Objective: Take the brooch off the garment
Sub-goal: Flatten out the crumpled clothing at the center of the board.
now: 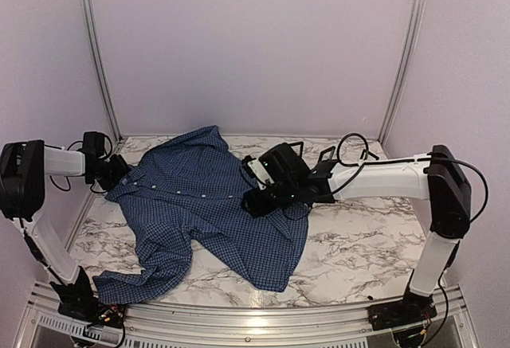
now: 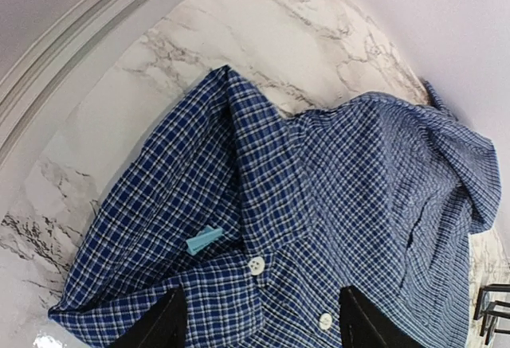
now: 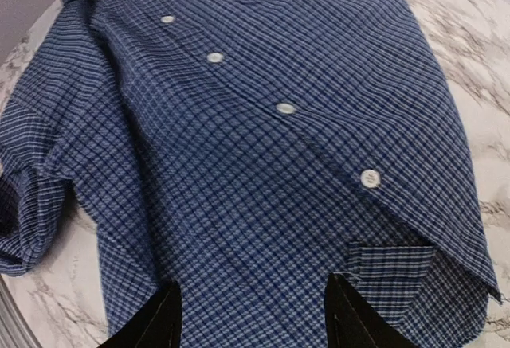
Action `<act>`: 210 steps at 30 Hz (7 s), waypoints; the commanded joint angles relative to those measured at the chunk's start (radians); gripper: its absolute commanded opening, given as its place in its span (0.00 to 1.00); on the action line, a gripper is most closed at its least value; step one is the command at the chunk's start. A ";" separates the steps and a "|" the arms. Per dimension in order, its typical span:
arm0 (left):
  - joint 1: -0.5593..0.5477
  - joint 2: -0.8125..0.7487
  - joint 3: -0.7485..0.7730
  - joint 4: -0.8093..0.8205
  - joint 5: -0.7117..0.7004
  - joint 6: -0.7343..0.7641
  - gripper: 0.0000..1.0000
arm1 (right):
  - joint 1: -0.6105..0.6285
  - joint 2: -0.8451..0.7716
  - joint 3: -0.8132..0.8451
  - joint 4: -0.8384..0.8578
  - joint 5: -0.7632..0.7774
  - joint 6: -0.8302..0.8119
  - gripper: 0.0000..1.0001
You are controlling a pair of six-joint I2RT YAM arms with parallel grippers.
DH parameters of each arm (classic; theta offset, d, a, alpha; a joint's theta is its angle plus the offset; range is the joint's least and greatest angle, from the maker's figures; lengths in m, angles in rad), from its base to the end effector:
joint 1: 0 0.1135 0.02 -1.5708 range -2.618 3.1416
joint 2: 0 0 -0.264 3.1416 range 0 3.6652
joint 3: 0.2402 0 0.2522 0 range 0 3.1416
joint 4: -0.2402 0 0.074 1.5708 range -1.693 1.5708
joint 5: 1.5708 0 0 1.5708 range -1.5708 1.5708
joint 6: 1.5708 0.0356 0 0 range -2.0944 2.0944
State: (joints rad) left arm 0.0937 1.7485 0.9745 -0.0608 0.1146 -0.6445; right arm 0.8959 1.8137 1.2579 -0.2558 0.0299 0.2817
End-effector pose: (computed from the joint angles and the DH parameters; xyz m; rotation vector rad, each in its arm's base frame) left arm 0.3560 0.0294 0.1640 -0.8283 2.2905 -0.3897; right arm 0.2499 0.3106 0.2120 -0.7255 2.3360 0.5115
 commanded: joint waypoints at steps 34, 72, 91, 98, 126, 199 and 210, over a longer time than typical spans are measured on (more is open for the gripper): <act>0.006 -0.400 0.147 -0.311 0.063 0.212 0.69 | 0.554 0.760 1.039 -0.079 -0.012 -0.410 0.54; 0.007 -0.396 -0.053 -0.184 0.206 0.143 0.68 | 0.408 0.119 0.332 0.329 -0.383 -0.169 0.00; -0.050 -0.579 -0.467 -0.049 0.334 -0.051 0.55 | 0.322 0.347 0.392 0.688 -0.830 0.167 0.00; -0.127 -0.576 -0.586 0.036 0.275 -0.201 0.49 | 0.305 0.348 0.370 0.730 -0.834 0.165 0.00; 0.043 -0.555 -0.490 -0.286 -0.215 -0.184 0.47 | 0.220 0.127 -0.117 0.550 -0.573 0.014 0.33; 0.034 -0.786 -0.372 -0.486 -0.316 -0.065 0.60 | 0.087 -0.297 -0.415 0.056 -0.035 0.205 0.48; -0.241 -0.614 -0.261 -0.239 -0.063 0.020 0.62 | -0.213 -0.161 -0.246 0.164 -0.061 0.081 0.60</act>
State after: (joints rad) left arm -0.0273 1.0077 0.6403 -0.4274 -0.0525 -0.6598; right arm 0.7109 1.5726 0.8822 -0.1303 -0.0196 0.4438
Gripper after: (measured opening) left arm 0.619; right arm 0.584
